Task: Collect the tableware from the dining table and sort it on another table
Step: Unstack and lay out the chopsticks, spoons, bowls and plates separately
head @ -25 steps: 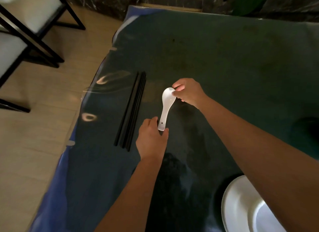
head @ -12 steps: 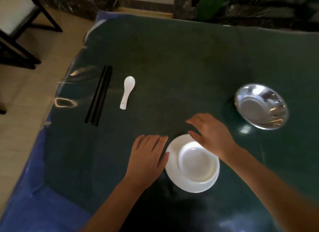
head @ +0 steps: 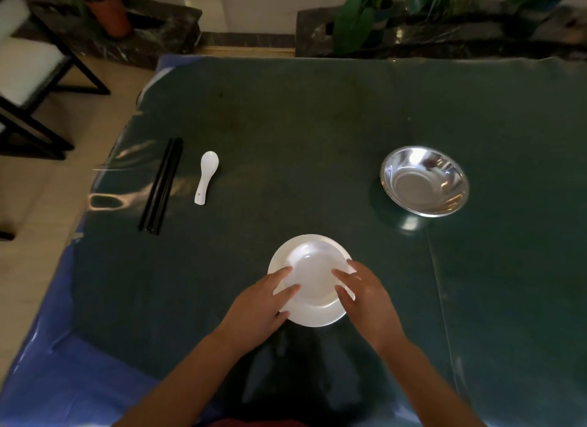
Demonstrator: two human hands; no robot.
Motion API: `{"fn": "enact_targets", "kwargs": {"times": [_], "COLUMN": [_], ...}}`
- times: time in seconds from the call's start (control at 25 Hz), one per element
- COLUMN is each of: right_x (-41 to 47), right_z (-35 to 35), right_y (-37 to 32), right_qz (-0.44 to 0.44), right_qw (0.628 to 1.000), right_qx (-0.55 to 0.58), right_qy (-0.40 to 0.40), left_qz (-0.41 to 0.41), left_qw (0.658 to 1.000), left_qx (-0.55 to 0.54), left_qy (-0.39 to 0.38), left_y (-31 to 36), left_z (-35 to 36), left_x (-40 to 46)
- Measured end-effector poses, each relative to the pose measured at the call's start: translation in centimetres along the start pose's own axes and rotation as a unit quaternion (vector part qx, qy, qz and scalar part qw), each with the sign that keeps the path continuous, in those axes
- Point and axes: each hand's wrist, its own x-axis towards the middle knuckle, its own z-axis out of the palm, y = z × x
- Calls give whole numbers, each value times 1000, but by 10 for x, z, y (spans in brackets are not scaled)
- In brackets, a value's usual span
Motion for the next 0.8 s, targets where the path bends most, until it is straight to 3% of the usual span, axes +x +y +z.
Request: {"fn": "enact_targets", "kwargs": {"times": [0.08, 0.32, 0.6, 0.72, 0.8], "right_x": [0, 7, 30, 56, 83], "right_z": [3, 1, -7, -10, -12], "right_y": [2, -11, -30, -44, -58], "right_qz": [41, 135, 123, 95, 71], "right_qw": [998, 976, 978, 982, 986], "right_qx": [42, 166, 161, 158, 146], "right_qy": [-6, 44, 41, 34, 29], "left_qz": [-22, 40, -25, 33, 23], "left_qw": [1000, 994, 992, 985, 985], "left_qx": [-8, 9, -39, -25, -9], "left_qy": [17, 100, 120, 170, 173], "left_y": [5, 10, -15, -26, -45], "left_z": [3, -1, -2, -27, -46], "left_x": [3, 14, 18, 25, 38]}}
